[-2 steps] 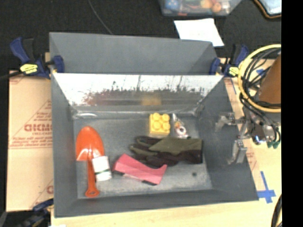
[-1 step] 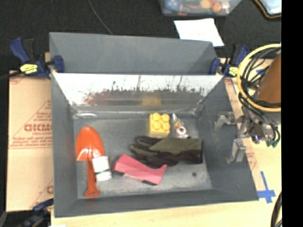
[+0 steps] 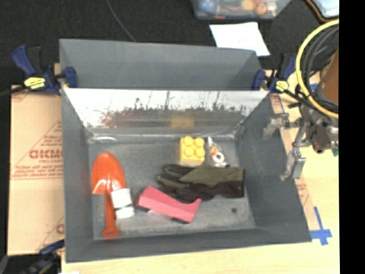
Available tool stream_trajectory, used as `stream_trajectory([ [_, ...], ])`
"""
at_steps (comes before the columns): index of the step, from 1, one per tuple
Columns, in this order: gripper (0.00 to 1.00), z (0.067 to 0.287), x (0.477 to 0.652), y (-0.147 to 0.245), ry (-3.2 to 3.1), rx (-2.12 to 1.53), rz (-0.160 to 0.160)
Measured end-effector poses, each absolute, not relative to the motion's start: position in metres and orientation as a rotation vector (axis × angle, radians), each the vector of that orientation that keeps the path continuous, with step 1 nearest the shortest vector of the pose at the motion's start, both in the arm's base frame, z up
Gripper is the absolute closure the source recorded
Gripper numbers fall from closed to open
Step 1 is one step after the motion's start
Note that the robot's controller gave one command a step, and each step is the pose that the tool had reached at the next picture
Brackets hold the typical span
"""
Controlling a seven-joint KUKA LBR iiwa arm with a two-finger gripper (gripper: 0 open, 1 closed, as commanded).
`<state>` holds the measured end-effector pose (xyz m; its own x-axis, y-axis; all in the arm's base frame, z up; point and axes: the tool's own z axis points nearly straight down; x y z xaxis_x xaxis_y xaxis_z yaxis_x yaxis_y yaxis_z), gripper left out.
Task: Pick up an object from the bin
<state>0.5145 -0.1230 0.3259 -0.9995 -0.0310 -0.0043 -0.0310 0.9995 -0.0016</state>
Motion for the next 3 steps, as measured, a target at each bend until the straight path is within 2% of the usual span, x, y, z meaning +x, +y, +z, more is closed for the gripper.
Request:
stream_trajectory([
  [1,0.0,0.258,0.523,-0.128,3.12,-0.274,-0.008],
  [2,0.0,0.279,0.49,-0.111,3.122,-0.22,-0.005],
  [3,0.0,0.211,0.525,-0.071,3.041,-0.718,-0.013],
])
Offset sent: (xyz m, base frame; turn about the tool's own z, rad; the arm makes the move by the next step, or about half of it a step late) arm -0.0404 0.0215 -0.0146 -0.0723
